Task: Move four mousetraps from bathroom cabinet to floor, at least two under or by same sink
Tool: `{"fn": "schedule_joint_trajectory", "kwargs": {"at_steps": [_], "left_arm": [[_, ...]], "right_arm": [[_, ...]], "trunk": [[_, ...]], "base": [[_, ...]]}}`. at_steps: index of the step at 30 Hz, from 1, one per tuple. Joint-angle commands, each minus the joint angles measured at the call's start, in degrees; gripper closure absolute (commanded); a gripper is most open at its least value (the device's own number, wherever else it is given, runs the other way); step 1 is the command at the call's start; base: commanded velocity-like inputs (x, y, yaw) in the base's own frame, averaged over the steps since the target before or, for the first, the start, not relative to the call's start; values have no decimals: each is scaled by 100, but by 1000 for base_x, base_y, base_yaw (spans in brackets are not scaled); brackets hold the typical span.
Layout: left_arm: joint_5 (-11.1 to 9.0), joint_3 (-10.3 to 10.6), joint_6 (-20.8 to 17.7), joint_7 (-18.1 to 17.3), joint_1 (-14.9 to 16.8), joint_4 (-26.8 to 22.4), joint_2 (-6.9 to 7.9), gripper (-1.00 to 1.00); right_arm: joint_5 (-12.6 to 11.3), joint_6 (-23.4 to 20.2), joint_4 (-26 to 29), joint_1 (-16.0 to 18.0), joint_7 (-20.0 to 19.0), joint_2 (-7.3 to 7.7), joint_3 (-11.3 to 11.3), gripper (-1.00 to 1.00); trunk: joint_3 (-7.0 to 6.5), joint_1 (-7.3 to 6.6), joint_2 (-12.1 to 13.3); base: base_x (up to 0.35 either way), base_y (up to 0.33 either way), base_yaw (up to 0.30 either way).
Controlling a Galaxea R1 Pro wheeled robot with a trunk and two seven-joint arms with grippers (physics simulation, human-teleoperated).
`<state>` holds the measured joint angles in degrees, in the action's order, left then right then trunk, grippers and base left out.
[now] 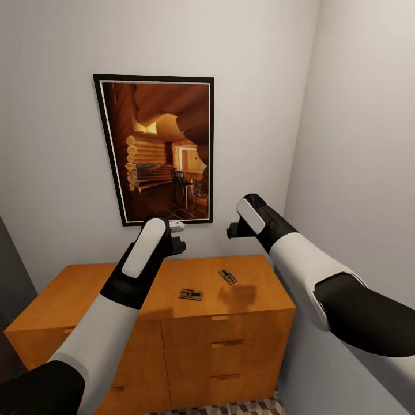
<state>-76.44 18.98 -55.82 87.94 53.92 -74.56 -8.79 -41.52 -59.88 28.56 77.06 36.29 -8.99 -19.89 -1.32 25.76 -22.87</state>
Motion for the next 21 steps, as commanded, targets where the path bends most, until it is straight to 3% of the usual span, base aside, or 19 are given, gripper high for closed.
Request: {"fn": "schedule_joint_trajectory", "kwargs": {"at_steps": [1,15,21], "left_arm": [[-66,2,-49,71,2,-10,0,-100],[-175,1,47,111,-16,-315,15,-100],[-183,1,129,122,-20,-474,17,-100]], "right_arm": [[-66,-12,-21,10,49,-7,-34,-100],[-88,-12,-237,37,-11,-101,-51,-100],[-90,-12,-275,37,-315,-101,-107,-100]], "trunk": [[3,2,-5],[3,2,-5],[3,2,-5]], "base": [[0,0,0],[0,0,0],[0,0,0]]}}
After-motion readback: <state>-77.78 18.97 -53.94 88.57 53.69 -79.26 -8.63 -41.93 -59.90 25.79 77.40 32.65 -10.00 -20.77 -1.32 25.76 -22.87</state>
